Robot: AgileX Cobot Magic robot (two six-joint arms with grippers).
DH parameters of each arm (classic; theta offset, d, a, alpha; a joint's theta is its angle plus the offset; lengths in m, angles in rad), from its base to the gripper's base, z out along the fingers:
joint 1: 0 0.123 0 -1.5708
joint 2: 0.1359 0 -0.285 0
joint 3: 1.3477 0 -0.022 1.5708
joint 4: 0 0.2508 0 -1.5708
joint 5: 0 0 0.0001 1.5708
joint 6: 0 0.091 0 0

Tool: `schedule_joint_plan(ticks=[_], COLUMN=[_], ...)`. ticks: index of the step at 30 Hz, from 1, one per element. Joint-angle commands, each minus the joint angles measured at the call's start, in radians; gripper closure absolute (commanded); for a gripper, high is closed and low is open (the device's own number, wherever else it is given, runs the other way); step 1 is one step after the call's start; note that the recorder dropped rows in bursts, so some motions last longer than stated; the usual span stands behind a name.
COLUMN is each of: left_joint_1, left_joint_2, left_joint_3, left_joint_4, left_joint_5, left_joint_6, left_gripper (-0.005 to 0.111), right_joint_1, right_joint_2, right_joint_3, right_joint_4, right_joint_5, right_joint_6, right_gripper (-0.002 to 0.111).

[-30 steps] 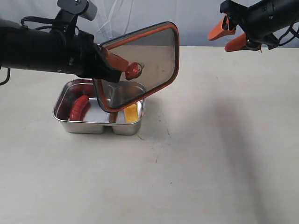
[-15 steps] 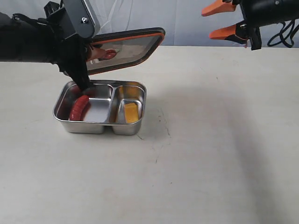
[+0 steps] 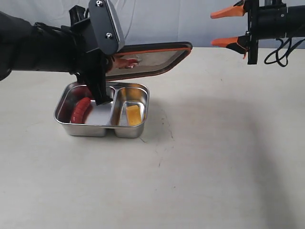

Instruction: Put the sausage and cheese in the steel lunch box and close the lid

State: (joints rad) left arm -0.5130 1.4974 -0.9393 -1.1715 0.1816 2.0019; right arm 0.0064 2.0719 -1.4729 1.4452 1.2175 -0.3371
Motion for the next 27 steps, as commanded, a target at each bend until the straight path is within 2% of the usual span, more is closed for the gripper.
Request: schedule_joint_plan(ticks=[1,20,27], left_joint_1=[-0.030,-0.050,-0.057], left_joint_2=[-0.007,-0.038,-0.038], left_joint_3=[-0.005,-0.005,-0.005], left_joint_4=[0.003,0.022,0.022], left_joint_5=[-0.044,-0.065,-0.073], left_joint_6=[-0.002,-0.002,0.023], left_gripper=[0.107,0.107,0.107], right_joint_1=[-0.006,-0.003,0.042], right_joint_2=[0.055,0.113,0.113], right_joint_3=[0.001,0.001,0.001], right_joint_4=[0.048,0.078,0.050], right_joint_5=[0.004,0.004,0.004], right_joint_6=[0.001,0.049,0.059], right_gripper=[0.050,0.050,0.050])
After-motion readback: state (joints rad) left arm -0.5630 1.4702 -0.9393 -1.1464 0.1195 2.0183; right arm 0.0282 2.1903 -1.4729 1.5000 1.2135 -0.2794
